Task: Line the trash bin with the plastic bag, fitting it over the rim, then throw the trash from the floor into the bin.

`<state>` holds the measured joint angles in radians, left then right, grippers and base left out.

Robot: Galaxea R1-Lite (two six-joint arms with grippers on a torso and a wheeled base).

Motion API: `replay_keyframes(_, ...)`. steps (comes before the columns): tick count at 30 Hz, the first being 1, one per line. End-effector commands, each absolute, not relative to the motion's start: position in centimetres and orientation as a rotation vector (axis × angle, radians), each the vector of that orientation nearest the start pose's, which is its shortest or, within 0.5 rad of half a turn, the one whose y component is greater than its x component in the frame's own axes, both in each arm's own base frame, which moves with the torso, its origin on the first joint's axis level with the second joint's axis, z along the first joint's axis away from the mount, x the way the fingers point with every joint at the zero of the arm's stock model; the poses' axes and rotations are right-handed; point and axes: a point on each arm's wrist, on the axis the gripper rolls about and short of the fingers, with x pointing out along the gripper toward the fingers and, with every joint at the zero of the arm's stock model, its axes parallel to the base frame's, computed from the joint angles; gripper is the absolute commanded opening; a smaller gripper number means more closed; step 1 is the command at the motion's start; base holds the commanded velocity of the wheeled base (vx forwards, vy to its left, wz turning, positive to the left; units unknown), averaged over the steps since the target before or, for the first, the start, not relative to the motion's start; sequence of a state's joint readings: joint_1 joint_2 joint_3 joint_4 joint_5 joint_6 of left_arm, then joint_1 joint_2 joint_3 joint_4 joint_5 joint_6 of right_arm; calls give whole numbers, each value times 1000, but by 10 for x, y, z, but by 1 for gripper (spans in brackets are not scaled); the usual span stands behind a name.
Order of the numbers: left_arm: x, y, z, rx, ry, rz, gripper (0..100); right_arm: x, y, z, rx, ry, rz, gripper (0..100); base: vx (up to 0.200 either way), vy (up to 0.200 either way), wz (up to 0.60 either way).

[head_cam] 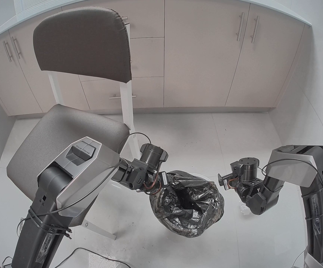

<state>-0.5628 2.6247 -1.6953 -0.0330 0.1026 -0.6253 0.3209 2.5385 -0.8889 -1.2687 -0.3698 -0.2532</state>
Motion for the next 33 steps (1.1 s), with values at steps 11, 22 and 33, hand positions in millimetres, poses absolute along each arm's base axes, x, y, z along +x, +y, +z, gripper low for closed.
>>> replay_keyframes(11,415,-259,-27,-283,944,-145,100,395,120,-64,-340,344,4,100,0,0,0)
replay_keyframes(22,415,-259,-27,-283,944,-145,100,385,143,-73,-348,359,112,100,0,0,0)
replay_keyframes(33,414,-258,-28,-279,951,-142,100,372,166,-75,-373,394,192,100,0,0,0)
